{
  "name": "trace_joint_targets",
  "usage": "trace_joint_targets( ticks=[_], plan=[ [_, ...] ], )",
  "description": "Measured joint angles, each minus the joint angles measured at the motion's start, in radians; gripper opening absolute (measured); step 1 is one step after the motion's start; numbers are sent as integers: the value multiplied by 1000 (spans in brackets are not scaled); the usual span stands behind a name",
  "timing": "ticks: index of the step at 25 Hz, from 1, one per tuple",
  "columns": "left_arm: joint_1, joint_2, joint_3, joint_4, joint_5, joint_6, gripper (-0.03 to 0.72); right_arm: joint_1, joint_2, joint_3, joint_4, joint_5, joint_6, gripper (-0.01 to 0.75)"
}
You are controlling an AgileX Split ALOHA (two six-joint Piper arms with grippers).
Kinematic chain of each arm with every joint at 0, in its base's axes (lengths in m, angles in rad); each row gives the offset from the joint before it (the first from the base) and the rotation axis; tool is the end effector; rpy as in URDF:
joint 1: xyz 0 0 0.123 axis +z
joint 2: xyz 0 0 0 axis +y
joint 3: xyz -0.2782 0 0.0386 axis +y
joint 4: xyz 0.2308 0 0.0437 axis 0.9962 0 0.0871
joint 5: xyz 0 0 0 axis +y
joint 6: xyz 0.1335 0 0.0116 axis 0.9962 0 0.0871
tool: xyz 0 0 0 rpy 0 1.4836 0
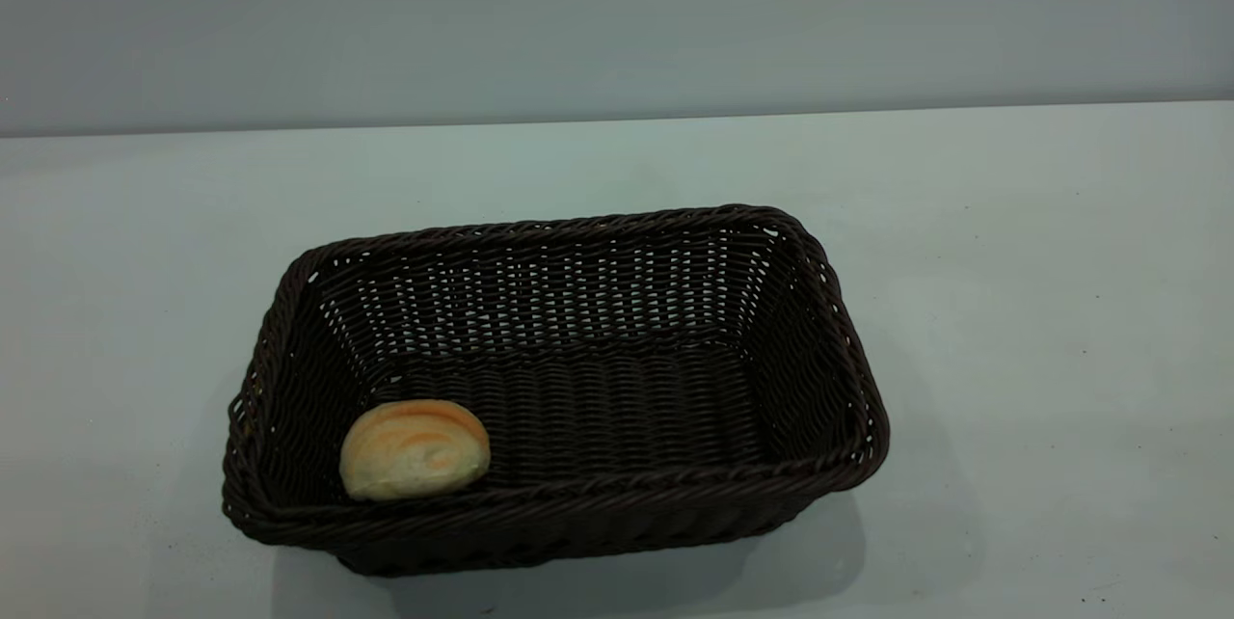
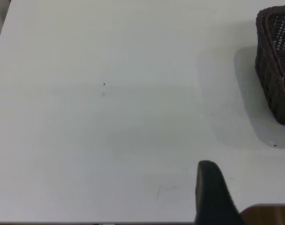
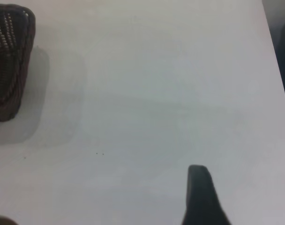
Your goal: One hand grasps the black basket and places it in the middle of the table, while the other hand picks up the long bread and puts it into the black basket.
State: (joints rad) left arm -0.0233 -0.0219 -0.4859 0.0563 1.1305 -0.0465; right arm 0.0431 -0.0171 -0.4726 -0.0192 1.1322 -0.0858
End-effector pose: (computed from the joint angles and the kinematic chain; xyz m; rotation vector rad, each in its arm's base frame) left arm 0.0167 0.0064 0.2376 -0.0297 2.1048 0.0261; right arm 0.0182 -0.0015 0.2333 -0.1353 2.1220 -0.0486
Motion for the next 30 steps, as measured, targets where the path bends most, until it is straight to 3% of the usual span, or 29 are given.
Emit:
trace_joint_targets(
  ticks=[30],
  plan=[
    [0,0,0,0,0,0,431,-1,0,0,61,0,7,477]
  ],
)
